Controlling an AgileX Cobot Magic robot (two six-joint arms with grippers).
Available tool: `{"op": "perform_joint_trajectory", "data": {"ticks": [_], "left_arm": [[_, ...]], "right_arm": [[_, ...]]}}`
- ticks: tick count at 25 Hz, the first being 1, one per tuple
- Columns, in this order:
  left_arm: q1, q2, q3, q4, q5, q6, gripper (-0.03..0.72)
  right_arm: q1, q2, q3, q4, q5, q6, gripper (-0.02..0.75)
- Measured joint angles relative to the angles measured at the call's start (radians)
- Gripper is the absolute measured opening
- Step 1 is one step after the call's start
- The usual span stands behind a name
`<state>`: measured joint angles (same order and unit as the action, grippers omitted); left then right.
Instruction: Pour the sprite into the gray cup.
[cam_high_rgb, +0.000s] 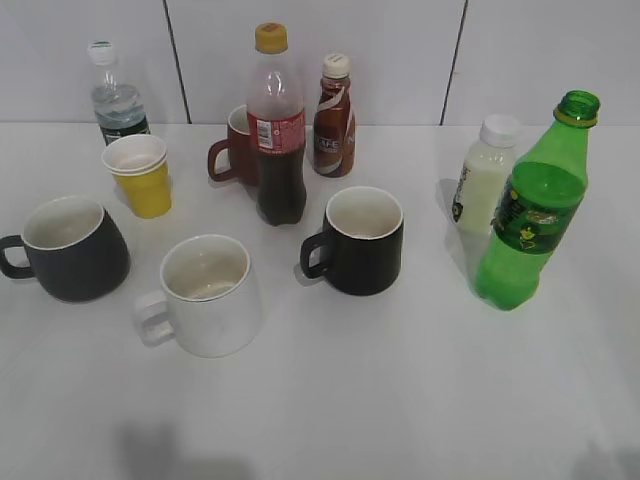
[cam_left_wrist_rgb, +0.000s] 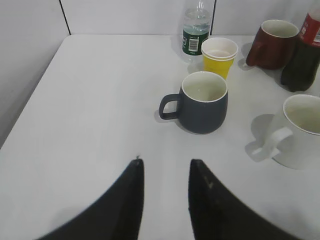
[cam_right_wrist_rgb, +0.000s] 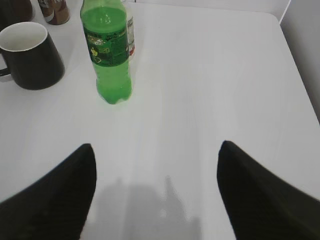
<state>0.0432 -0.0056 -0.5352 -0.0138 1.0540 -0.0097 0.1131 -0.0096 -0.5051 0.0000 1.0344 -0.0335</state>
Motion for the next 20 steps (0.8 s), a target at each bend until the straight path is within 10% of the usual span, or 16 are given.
{"op": "perform_joint_trajectory", "data": {"ticks": [20], "left_arm": [[0.0,0.0,0.0,0.0,0.0,0.0,0.239]], "right_arm": [[0.0,0.0,0.0,0.0,0.0,0.0,0.563]]}}
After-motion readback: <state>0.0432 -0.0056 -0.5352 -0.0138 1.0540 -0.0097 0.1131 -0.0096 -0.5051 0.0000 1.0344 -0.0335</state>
